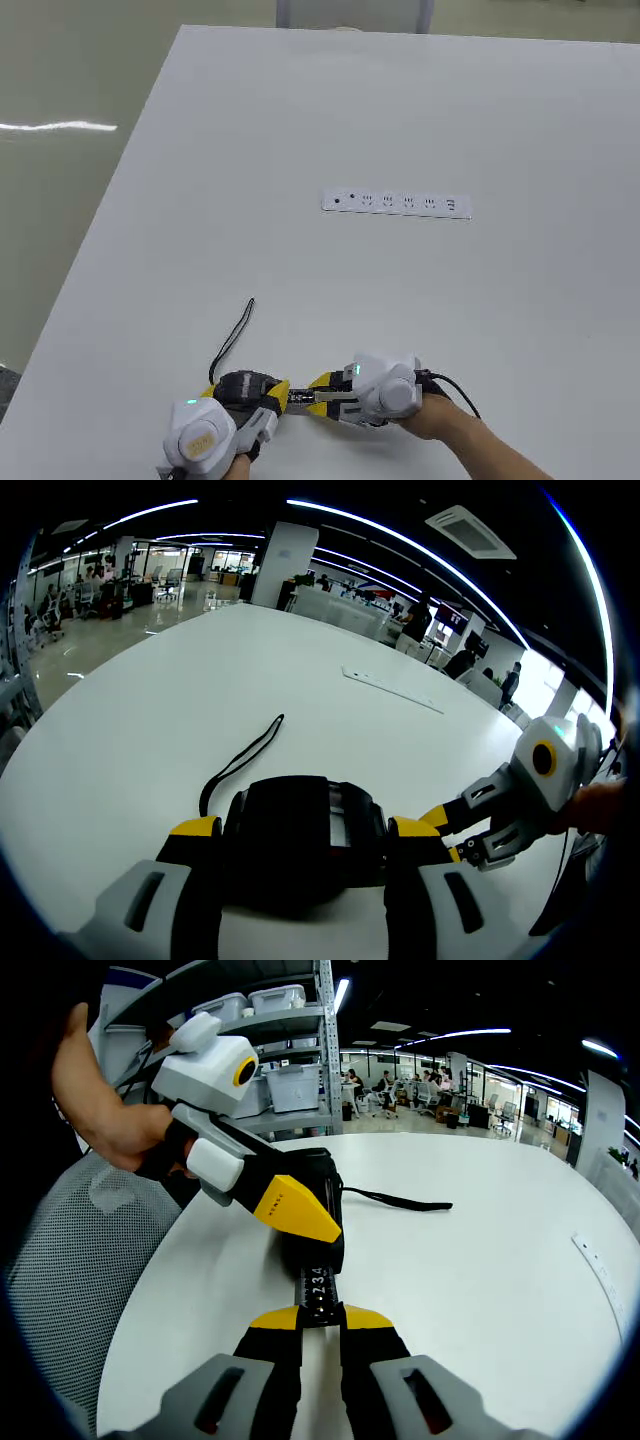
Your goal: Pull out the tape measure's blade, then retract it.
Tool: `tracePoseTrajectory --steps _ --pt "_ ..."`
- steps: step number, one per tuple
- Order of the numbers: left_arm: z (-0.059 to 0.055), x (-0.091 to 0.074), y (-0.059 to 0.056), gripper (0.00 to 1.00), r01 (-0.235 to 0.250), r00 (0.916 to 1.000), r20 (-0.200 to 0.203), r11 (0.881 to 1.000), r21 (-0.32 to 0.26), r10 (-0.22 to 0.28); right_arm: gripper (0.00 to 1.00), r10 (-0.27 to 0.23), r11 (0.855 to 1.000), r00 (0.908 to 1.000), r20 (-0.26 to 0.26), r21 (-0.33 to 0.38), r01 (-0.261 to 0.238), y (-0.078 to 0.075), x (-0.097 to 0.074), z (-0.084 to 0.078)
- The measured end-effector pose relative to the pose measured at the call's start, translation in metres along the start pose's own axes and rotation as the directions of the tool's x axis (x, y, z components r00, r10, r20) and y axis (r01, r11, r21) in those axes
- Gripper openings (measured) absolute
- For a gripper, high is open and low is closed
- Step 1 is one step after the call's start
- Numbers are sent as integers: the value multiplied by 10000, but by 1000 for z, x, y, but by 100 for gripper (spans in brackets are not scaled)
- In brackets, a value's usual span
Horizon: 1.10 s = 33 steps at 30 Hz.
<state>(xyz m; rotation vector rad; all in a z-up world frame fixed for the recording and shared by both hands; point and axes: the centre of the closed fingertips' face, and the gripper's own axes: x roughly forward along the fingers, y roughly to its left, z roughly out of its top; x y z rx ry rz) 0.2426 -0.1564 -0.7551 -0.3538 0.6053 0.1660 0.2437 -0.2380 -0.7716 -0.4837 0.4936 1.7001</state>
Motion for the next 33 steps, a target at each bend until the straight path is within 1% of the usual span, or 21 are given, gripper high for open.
tracePoseTrajectory --steps 16,33 --pt "0 -1 -1 62 31 10000 -14 10000 -28 -31 13 130 9998 9999 17 -124 -129 1 14 6" --pt "0 -1 -1 62 95 10000 -26 9999 -64 -95 13 309 9988 9995 -24 -378 -310 2 23 11"
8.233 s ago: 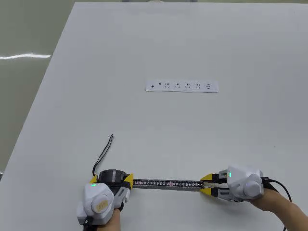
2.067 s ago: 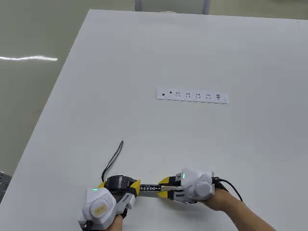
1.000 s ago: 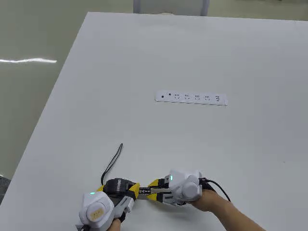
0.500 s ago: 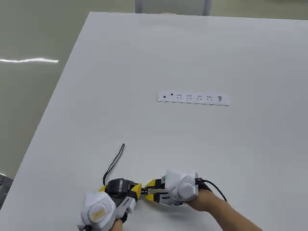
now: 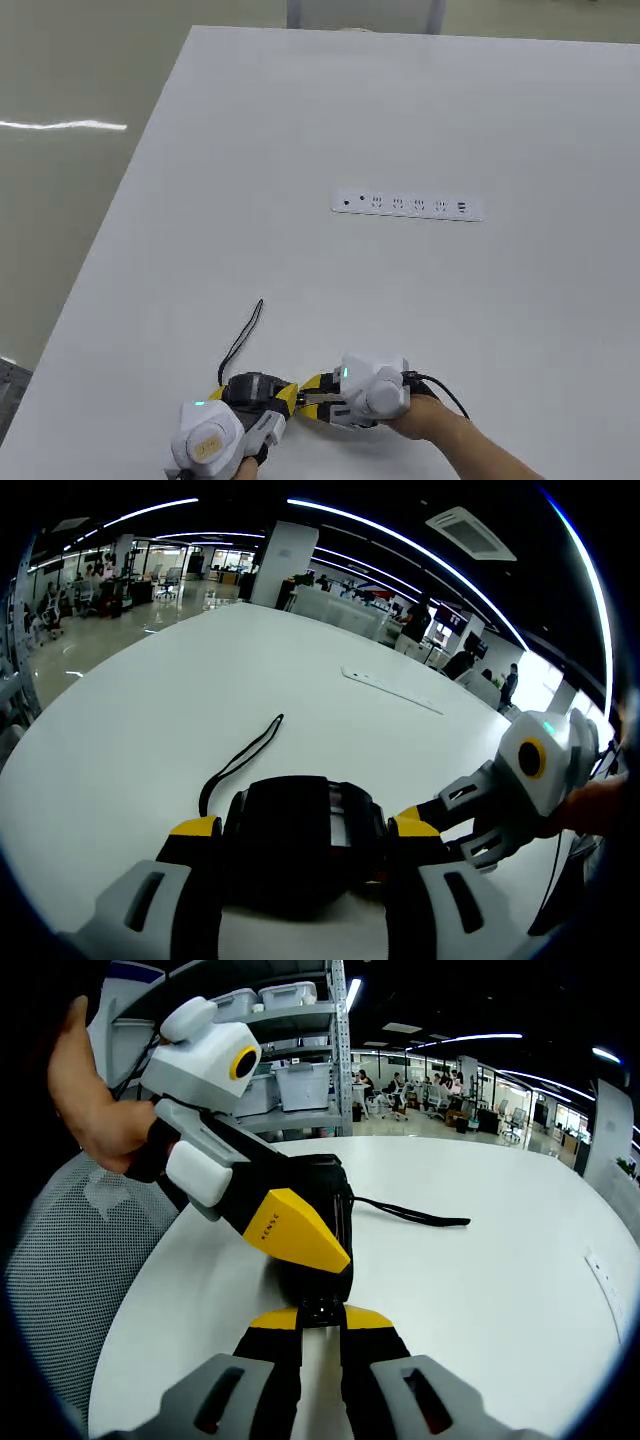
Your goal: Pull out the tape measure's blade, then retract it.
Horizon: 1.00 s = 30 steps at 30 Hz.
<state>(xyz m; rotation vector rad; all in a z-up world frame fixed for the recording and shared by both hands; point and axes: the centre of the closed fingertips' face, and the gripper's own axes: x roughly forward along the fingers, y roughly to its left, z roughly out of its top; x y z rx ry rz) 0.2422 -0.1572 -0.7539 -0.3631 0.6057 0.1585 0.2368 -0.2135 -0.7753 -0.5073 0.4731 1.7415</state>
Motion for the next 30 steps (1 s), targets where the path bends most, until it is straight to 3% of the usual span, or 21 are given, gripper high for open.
tracePoseTrajectory --steps 14,30 --pt "-1 0 -2 62 29 10000 -39 9999 140 -28 13 148 9997 9998 -142 -212 -151 0 3 -1" --pt "-3 1 -6 63 108 9999 -91 9986 516 -103 15 -100 9997 9992 -389 -244 91 -1 4 -4"
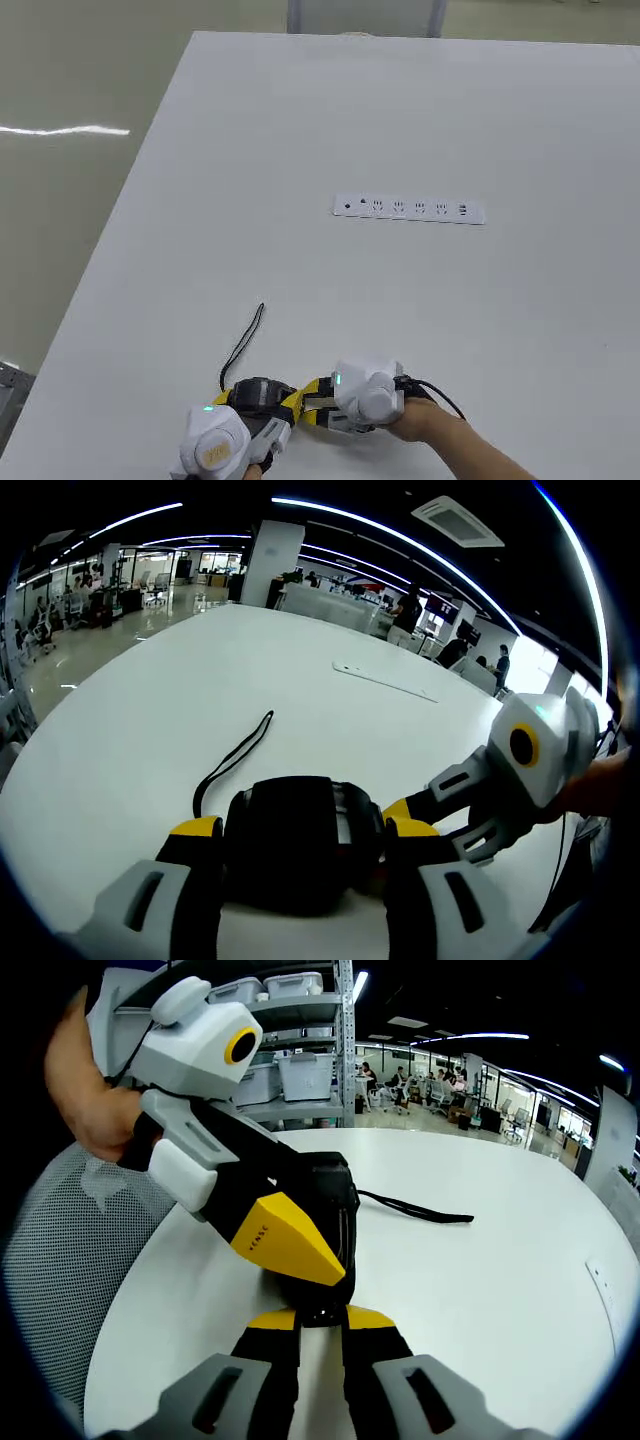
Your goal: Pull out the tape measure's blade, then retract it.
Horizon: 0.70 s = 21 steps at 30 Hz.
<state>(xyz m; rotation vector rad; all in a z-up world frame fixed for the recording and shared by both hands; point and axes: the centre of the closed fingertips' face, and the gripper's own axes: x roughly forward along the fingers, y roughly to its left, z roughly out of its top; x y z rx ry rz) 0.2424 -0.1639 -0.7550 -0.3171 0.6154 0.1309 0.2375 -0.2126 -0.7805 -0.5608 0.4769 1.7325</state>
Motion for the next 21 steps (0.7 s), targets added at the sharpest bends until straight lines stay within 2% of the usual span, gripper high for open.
tracePoseTrajectory --steps 9,21 --pt "0 0 1 63 68 10000 -64 10000 60 -68 18 -118 9998 9999 2 154 118 -1 0 0" --pt "10 -4 -4 63 340 9994 -28 9950 934 -339 24 -337 9986 9994 -31 396 337 0 -6 0"
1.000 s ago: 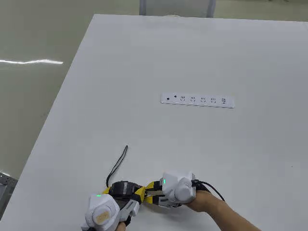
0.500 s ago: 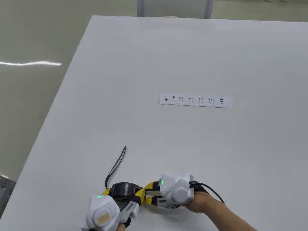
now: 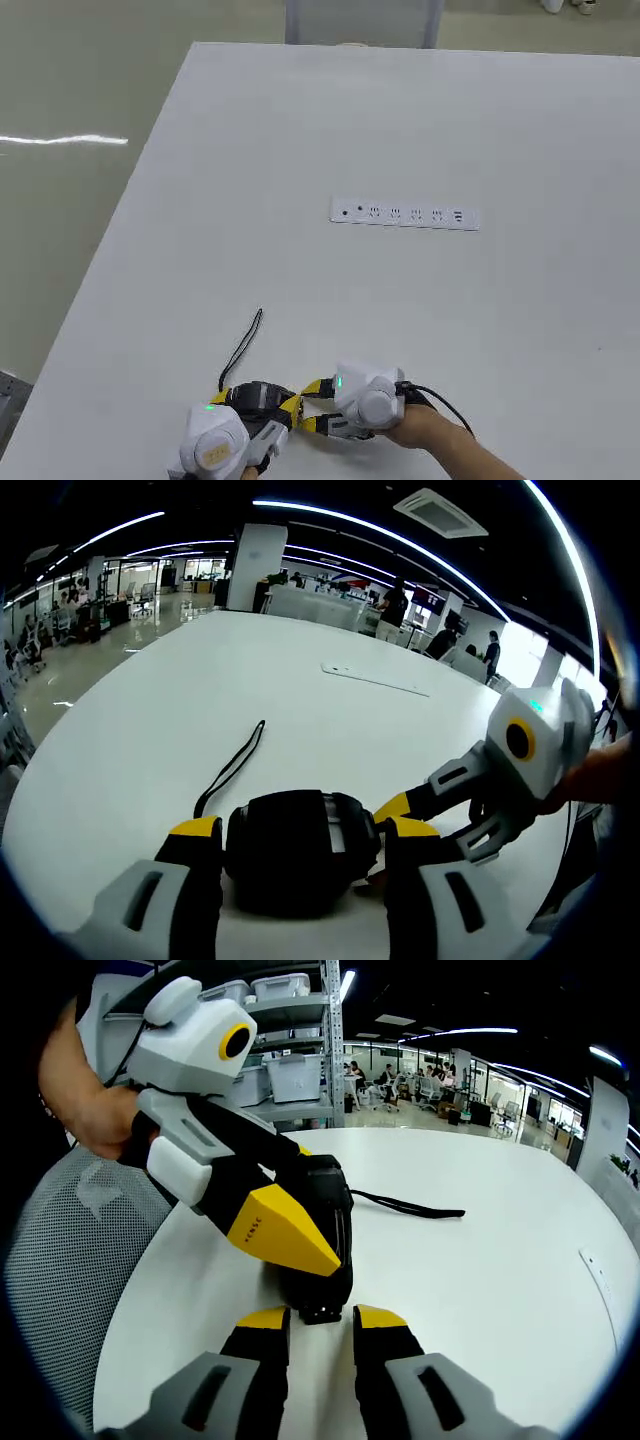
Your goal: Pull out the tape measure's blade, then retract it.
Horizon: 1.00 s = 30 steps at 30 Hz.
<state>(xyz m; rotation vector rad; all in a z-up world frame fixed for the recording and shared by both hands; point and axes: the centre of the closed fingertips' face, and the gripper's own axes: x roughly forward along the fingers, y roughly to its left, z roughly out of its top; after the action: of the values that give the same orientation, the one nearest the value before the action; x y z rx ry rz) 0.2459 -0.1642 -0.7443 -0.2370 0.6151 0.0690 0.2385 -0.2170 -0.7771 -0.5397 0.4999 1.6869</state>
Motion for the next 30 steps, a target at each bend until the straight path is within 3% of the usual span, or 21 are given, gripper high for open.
tracePoseTrajectory --steps 9,20,25,30 --pt "1 -3 -10 68 523 9986 -152 9941 949 -511 29 -277 9993 9996 17 251 276 0 -10 1" --pt "5 -12 -11 73 1067 9942 -274 9802 1666 -1036 35 -642 9965 9979 103 537 635 3 -25 2" --pt "4 -14 -11 75 1433 9895 -505 9680 2062 -1357 38 -826 9943 9965 120 683 816 4 -32 2" --pt "0 -15 -11 78 1855 9819 -882 9455 2675 -1677 41 -1029 9898 9946 140 1008 1010 6 -38 3"
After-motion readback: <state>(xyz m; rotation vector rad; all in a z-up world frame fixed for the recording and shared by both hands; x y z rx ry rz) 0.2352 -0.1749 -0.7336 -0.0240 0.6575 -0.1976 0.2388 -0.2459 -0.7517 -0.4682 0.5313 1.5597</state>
